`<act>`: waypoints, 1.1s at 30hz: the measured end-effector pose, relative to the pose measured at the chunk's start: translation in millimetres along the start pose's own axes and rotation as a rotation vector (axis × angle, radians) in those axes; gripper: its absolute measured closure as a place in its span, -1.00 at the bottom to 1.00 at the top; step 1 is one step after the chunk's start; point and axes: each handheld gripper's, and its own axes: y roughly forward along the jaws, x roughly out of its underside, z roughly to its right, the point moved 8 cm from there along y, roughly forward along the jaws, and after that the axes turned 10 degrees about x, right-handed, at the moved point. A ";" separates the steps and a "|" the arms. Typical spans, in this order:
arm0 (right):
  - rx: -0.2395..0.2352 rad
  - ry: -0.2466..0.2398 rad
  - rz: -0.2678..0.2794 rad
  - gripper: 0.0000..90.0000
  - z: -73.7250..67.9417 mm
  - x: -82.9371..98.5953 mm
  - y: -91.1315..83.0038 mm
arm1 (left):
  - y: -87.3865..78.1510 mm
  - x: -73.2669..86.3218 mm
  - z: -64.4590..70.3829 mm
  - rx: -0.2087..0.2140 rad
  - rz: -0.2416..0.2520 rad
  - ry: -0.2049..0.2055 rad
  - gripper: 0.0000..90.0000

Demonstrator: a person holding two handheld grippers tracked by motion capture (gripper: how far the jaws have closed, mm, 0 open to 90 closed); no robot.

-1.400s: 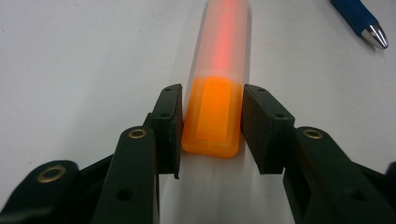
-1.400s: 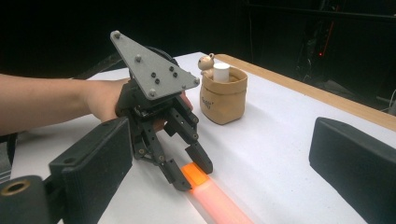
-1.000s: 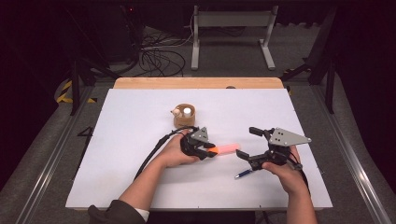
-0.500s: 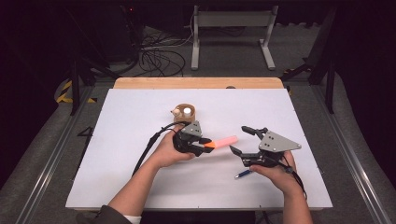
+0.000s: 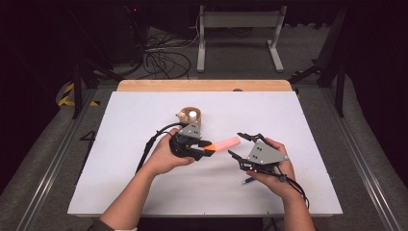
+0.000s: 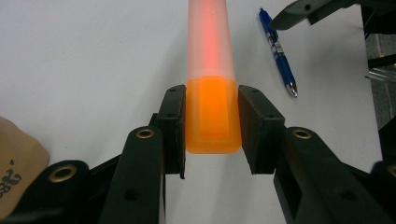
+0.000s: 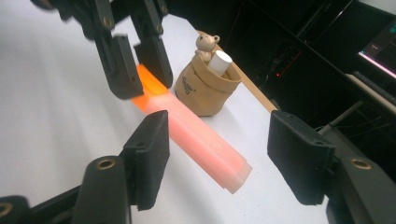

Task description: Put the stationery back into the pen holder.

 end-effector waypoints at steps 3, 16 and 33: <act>0.006 -0.043 0.001 -0.05 -3.6 -2.0 2.9 | -3.2 0.5 0.7 -0.006 -0.007 -0.008 0.44; 0.059 -0.270 -0.043 0.14 -16.7 -1.1 12.2 | -12.0 1.5 6.3 0.002 -0.030 -0.043 0.44; 0.166 -0.578 -0.079 0.45 -28.9 0.1 22.0 | -15.5 -2.6 11.0 0.026 -0.006 -0.070 0.44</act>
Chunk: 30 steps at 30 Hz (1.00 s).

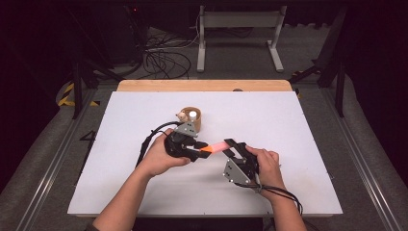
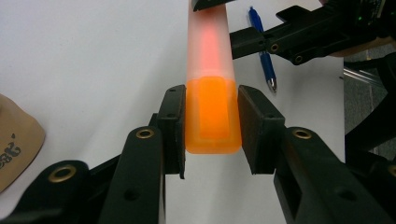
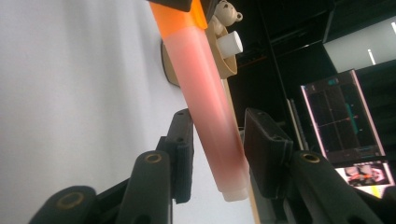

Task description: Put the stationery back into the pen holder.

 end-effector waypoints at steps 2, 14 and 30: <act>0.000 -0.021 0.004 0.48 -0.6 -0.6 0.7 | -1.5 -0.6 -0.3 0.000 0.008 -0.005 0.44; -0.014 -0.005 0.008 0.69 -6.5 -1.9 0.9 | -10.0 -7.1 -0.8 0.013 0.092 -0.003 0.41; -0.179 0.643 0.175 0.69 4.7 -8.5 -2.1 | -19.2 -24.1 10.5 0.012 0.326 0.100 0.19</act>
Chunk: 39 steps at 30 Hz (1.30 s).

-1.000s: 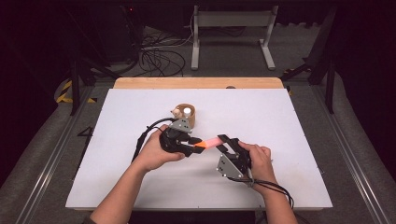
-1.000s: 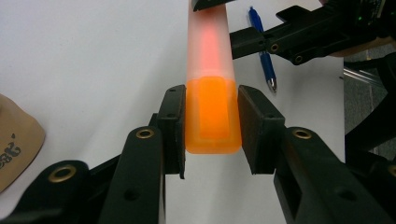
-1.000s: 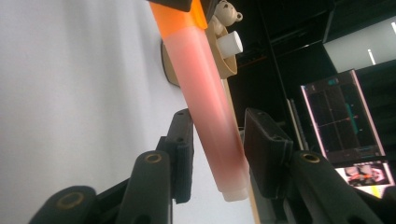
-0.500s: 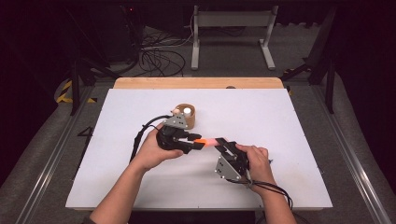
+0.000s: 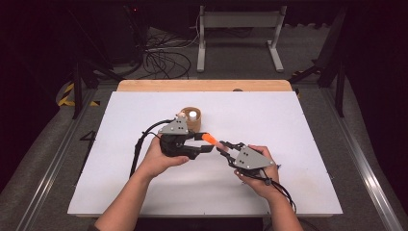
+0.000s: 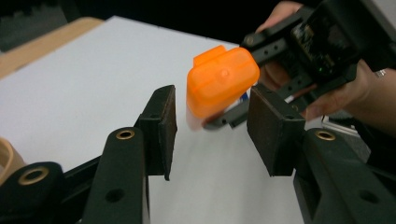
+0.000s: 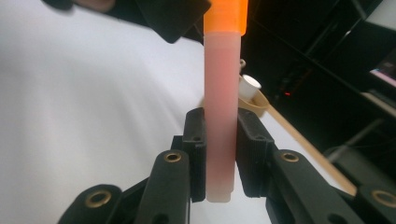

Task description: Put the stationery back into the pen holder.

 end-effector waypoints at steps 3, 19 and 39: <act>-0.051 0.085 0.019 0.69 -2.9 -1.9 -0.5 | -0.7 -5.2 1.1 0.004 0.043 0.013 0.21; -0.152 0.284 0.045 0.69 -9.3 -2.0 2.8 | 1.8 -11.2 1.2 0.011 0.091 0.004 0.45; -0.089 0.418 0.060 -0.16 14.3 -1.8 -6.0 | -8.7 -14.5 -23.7 -0.082 0.078 -0.021 0.45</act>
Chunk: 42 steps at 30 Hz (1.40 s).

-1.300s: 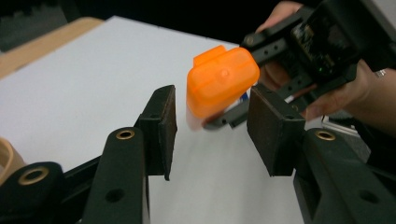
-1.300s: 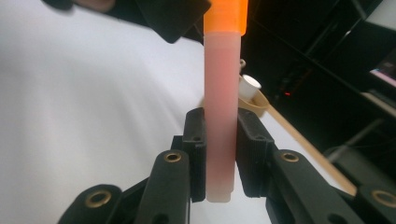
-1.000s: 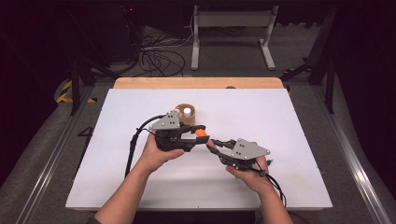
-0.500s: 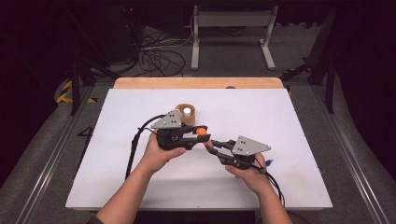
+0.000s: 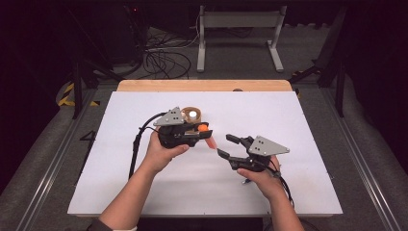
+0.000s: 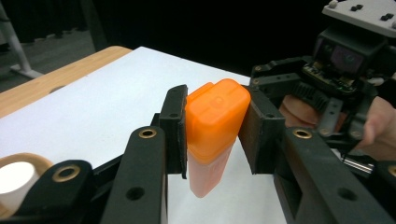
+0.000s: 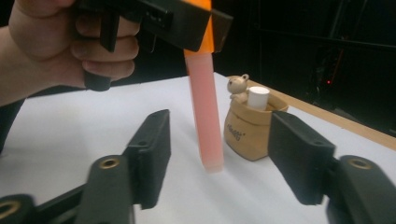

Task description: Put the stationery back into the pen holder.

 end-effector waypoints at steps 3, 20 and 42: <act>0.019 0.021 0.015 -0.33 5.2 -2.8 -2.7 | -3.3 -2.7 -6.3 -0.027 0.009 -0.008 0.45; 0.066 0.076 0.050 -0.61 23.7 -9.4 -16.3 | -17.8 -13.5 -52.5 -0.185 0.053 -0.035 0.45; 0.068 0.082 0.064 -0.62 27.3 -11.7 -20.6 | -23.6 -4.2 -95.3 -0.332 0.072 -0.079 0.45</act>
